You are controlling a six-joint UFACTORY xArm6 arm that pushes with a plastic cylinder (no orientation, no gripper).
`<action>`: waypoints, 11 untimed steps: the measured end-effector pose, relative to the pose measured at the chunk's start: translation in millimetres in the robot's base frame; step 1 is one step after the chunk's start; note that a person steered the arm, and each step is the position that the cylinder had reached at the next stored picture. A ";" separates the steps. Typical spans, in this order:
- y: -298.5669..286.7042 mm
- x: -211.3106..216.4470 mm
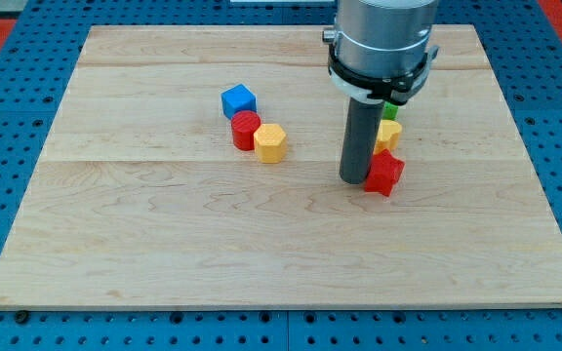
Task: Move the hexagon parallel to the left of the red star
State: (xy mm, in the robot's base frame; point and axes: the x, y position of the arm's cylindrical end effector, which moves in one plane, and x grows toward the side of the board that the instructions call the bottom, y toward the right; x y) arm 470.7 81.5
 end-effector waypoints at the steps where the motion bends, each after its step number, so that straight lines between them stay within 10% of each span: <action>1: -24.5 0.0; 4: -182.4 -40.5; 11: -72.0 -69.5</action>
